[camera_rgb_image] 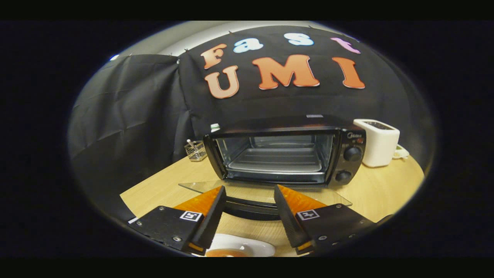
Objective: Open the toaster oven, put the food inside, and close the toaster oven door.
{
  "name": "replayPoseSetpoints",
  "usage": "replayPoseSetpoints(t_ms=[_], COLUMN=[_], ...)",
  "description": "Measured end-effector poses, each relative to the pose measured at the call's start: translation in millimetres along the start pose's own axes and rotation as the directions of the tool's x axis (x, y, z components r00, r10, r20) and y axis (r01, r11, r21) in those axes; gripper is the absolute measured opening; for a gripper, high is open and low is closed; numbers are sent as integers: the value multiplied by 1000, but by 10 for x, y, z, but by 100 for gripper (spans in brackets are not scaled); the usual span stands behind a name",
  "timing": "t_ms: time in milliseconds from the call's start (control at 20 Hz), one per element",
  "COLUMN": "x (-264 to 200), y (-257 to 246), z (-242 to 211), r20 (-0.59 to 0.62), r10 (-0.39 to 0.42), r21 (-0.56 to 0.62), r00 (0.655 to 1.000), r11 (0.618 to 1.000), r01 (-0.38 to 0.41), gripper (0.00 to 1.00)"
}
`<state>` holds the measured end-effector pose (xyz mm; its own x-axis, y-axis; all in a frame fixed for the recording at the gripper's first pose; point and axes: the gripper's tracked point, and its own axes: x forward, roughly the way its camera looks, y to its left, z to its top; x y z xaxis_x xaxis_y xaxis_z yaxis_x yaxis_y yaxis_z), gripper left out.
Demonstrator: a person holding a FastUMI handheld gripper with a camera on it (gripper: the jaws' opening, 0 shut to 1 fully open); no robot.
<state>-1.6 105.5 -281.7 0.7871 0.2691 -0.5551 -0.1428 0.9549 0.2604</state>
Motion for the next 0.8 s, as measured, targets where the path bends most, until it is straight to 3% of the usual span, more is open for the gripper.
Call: replayPoseSetpoints(t_ms=[400, 800], x=[140, 127], y=[-131, -133], z=[-633, -610], r20=[-199, -167], r10=[-33, -53], r21=[16, -26], r00=[979, 985], r11=[999, 998], r01=[37, 49], gripper=[72, 70])
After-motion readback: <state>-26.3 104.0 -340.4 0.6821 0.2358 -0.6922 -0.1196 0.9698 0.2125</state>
